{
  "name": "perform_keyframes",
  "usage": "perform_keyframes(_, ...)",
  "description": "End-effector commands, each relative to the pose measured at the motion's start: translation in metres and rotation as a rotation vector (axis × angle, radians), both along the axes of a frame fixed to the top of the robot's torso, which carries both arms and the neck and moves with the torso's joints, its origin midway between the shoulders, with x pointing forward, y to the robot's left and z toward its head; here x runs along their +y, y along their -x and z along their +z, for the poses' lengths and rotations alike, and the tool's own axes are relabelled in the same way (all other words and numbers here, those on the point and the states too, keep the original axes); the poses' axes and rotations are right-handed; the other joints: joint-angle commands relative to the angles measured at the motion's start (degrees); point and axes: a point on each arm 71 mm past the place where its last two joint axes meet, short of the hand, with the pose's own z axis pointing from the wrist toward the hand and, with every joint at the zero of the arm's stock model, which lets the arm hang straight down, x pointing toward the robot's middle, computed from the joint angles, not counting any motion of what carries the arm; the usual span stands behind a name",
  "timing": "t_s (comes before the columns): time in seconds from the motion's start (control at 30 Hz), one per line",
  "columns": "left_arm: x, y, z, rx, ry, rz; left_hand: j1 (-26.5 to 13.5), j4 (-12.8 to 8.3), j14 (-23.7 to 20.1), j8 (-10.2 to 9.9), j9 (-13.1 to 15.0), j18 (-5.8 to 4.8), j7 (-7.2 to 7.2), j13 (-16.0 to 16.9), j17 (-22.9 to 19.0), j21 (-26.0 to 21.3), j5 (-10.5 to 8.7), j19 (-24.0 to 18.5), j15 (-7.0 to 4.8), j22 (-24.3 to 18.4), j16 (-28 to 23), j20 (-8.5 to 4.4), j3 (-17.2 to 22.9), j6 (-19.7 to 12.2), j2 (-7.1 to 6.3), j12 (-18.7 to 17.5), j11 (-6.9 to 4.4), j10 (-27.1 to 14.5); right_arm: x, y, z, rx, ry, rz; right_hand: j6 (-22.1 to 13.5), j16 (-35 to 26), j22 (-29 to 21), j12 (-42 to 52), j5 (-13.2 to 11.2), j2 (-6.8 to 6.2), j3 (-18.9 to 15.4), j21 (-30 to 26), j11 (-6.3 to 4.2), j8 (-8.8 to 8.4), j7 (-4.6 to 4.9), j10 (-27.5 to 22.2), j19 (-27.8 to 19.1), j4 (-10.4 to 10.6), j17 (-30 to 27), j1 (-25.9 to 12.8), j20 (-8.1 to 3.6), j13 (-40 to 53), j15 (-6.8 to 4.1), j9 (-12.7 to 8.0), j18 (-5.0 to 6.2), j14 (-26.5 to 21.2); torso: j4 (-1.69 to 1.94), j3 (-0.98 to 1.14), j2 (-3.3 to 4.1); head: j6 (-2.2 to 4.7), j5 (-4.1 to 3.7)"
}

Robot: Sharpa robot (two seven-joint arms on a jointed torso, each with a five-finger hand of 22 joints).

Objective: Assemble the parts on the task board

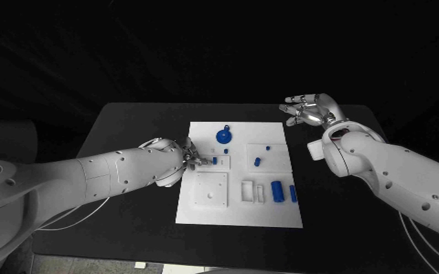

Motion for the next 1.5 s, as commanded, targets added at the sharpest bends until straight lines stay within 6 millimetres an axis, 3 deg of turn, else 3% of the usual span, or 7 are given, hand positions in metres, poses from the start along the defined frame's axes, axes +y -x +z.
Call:
perform_keyframes(0.03,-0.001,0.002,-0.002,0.019,0.011,-0.014,0.1,0.8,-0.4,0.2,-0.1,-0.33,0.44,0.1,-0.1,-0.4,-2.70,0.0,0.20,0.9,-0.3,0.28,0.1,-0.1,-1.04,-0.2,0.18,1.3,0.001,0.000,0.000,-0.001,0.003,0.010,-0.3,-0.4,-0.1,-0.2,0.2,0.26,-0.2,-0.1,0.12,-0.19,0.08,-0.4,0.1,0.1,0.0,-0.2,0.29,-0.1,0.29,0.0,0.66,-0.1,-0.04,0.01,-0.01,-0.08,-0.02)
perform_keyframes(0.7,0.005,0.010,-0.002,0.050,0.017,-0.033,1.8,-3.0,-1.0,0.5,-0.4,-0.27,0.77,0.1,-0.3,-0.8,-3.83,-0.3,0.46,0.9,-0.3,0.54,-0.3,-1.1,-0.76,0.1,0.37,0.5,0.000,0.001,-0.002,0.002,0.005,0.008,-0.5,-0.4,-0.2,-0.2,0.2,0.26,-0.5,-0.2,0.14,-0.20,0.10,-0.4,0.2,0.1,-0.1,-0.1,0.31,-0.1,0.30,0.0,0.67,-0.1,-0.02,-0.04,-0.01,-0.06,-0.21)
perform_keyframes(0.9,0.009,0.018,0.003,0.066,0.045,-0.031,2.7,-4.6,-1.0,0.7,-0.7,-0.30,0.68,-0.1,-0.4,-1.0,-3.22,-0.3,0.41,0.9,-0.3,0.51,-0.1,-0.9,0.47,0.1,0.32,0.6,-0.001,0.002,-0.003,0.006,0.006,0.008,-0.5,-0.4,-0.2,-0.2,0.2,0.26,-0.5,-0.2,0.14,-0.20,0.10,-0.4,0.2,0.1,-0.1,-0.1,0.31,-0.1,0.30,0.0,0.67,-0.1,-0.01,-0.02,-0.01,0.17,-0.48)
perform_keyframes(1.2,0.020,0.010,0.047,-0.001,0.140,-0.003,4.1,-6.7,-1.9,-0.1,-1.5,-0.47,0.79,-1.2,-1.3,-2.3,-0.27,-1.2,0.64,0.3,-2.2,0.69,-0.1,-1.1,3.56,-1.6,0.58,-0.3,-0.003,0.002,-0.004,0.007,0.008,0.004,-0.5,-0.4,-0.2,-0.2,0.2,0.26,-0.5,-0.2,0.14,-0.20,0.10,-0.4,0.2,0.1,-0.1,-0.1,0.31,-0.1,0.30,0.0,0.67,-0.1,-0.03,0.07,-0.05,0.96,-0.54)
perform_keyframes(1.3,0.018,0.001,0.071,-0.065,0.188,-0.021,6.6,-9.8,-3.0,-3.6,-4.9,-0.27,2.11,-4.4,-3.7,-5.8,-0.26,-2.1,1.75,-2.1,-7.5,1.77,-1.2,-2.6,6.04,-6.5,1.59,-2.0,-0.004,0.002,-0.005,0.006,0.008,0.001,-0.3,-0.3,-0.2,-0.2,0.2,0.31,-0.5,-0.2,0.11,-0.18,0.07,-0.4,0.3,0.1,-0.1,0.0,0.29,-0.1,0.27,0.0,0.68,0.0,-0.08,0.02,-0.01,1.16,-0.55)
perform_keyframes(1.37,0.014,-0.005,0.086,-0.128,0.227,-0.061,12.6,-13.5,-6.4,-7.3,-7.9,-0.47,4.02,-8.2,-5.4,-8.6,0.91,-4.7,3.20,-3.7,-11.2,2.87,1.3,-3.6,7.48,-11.9,3.01,-6.9,-0.004,0.001,-0.005,0.005,0.009,0.000,0.2,-0.3,-0.2,-0.2,0.2,0.32,-0.4,-0.2,0.09,-0.15,0.03,-0.3,0.3,0.0,-0.1,0.1,0.27,-0.1,0.25,0.0,0.68,0.0,-0.12,0.02,0.01,1.27,-0.55)
perform_keyframes(1.5,-0.002,-0.012,0.107,-0.260,0.293,-0.175,18.0,-21.0,-9.4,-16.9,-15.7,1.03,6.11,-18.1,-9.6,-11.8,-1.04,-7.9,4.94,-4.6,-18.3,4.53,9.5,2.8,6.72,-21.2,4.79,-8.0,-0.005,0.000,-0.006,0.004,0.009,-0.001,1.4,-0.4,-0.2,-0.2,0.2,0.35,0.1,-0.2,0.01,-0.12,-0.08,-0.2,0.2,-0.3,-0.1,0.3,0.19,-0.1,0.19,0.0,0.66,-0.1,-0.14,0.10,0.08,1.67,-0.61)
